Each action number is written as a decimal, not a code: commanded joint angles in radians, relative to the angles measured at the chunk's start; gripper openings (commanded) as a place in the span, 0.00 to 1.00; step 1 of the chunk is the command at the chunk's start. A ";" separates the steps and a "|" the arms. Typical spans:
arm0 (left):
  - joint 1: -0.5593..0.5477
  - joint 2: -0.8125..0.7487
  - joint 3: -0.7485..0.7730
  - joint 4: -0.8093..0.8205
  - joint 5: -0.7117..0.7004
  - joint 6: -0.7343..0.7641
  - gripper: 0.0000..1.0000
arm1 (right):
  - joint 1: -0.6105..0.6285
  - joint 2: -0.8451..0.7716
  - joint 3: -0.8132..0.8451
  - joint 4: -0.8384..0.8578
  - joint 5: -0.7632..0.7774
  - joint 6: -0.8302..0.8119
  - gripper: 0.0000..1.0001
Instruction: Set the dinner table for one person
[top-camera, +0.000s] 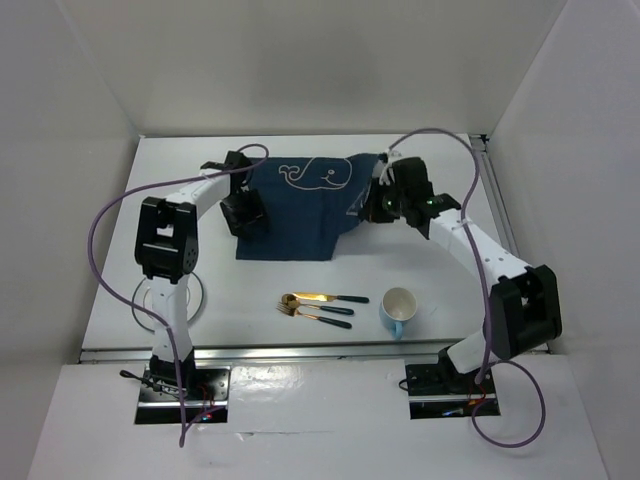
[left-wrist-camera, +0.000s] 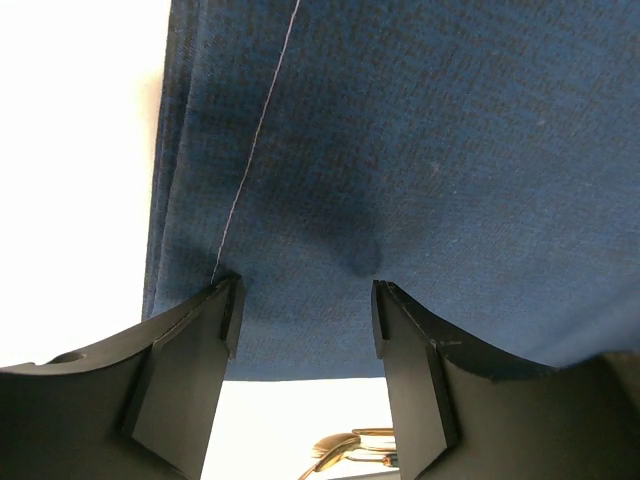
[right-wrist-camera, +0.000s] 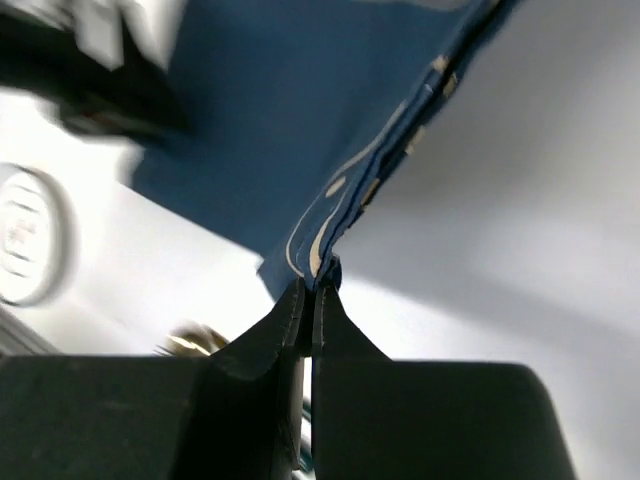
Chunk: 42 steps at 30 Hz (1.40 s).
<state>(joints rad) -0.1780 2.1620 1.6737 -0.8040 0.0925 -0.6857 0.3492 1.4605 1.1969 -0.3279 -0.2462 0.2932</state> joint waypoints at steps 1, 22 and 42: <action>0.003 0.027 -0.071 -0.009 0.006 0.002 0.71 | -0.010 0.040 -0.132 -0.079 0.061 0.046 0.00; 0.003 -0.226 -0.200 -0.043 -0.088 0.031 0.71 | -0.098 0.162 0.111 -0.257 0.213 0.184 0.58; 0.003 -0.133 -0.258 0.006 -0.093 0.031 0.71 | -0.067 0.408 0.006 -0.188 0.163 0.213 0.21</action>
<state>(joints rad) -0.1757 2.0258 1.4570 -0.8124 -0.0059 -0.6571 0.2752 1.8408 1.2106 -0.5381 -0.1032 0.5003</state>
